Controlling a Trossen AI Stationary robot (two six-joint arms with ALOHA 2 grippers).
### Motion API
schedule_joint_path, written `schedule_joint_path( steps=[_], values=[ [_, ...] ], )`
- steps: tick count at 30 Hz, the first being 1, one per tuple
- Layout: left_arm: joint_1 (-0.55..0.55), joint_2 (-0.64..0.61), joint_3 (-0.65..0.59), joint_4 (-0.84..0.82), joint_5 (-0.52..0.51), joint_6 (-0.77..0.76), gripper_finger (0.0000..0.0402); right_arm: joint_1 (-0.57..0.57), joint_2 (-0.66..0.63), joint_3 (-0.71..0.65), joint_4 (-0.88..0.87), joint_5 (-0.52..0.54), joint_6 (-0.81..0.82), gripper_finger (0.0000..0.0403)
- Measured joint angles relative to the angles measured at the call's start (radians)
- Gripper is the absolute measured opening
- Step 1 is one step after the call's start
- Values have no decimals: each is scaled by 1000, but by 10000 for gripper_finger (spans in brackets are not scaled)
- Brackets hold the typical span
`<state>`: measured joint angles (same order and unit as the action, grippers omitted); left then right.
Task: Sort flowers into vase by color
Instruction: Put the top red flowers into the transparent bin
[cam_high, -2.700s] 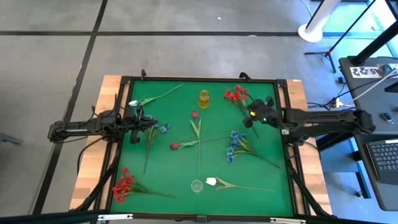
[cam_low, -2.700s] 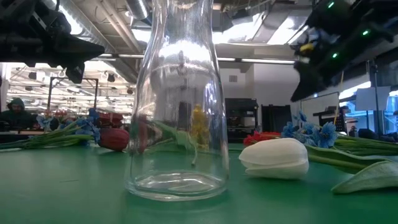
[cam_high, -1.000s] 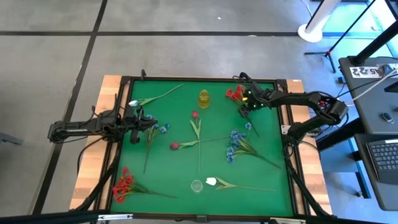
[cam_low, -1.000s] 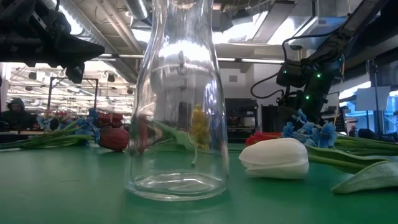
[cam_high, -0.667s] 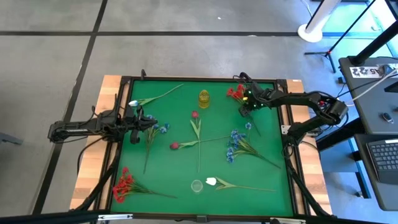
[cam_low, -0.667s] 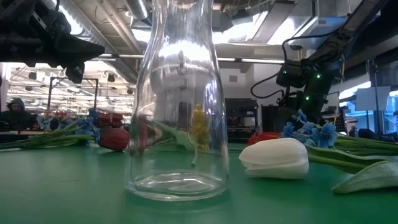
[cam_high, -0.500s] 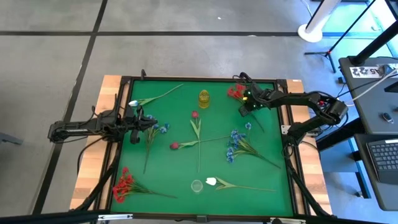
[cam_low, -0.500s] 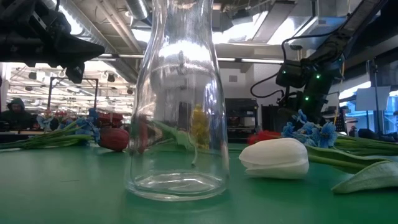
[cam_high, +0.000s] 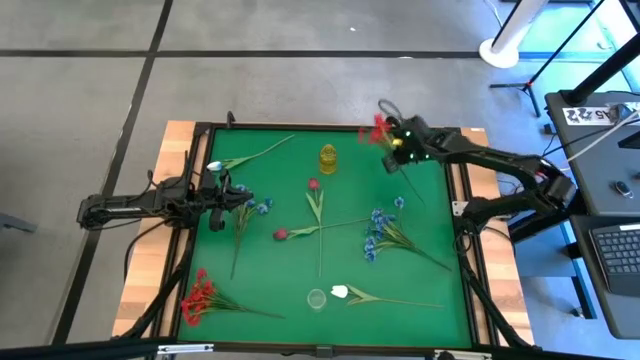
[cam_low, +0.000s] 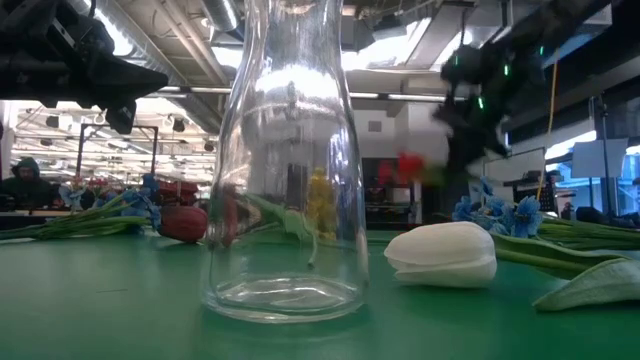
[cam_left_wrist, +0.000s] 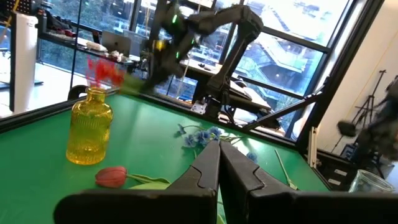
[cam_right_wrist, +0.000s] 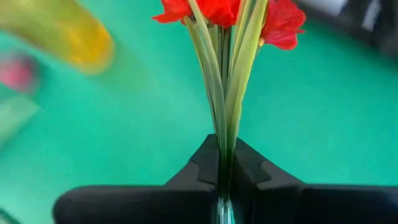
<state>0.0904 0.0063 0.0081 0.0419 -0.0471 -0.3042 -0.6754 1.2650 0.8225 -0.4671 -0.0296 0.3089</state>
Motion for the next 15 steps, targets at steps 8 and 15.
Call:
schedule_joint_path(
  steps=[8,15],
  values=[
    [0,0,0,0,0,0,0,145,-220,146,149,-36,33,9],
    [0,0,0,0,0,0,0,482,-258,144,364,51,-5,7]
  ],
)
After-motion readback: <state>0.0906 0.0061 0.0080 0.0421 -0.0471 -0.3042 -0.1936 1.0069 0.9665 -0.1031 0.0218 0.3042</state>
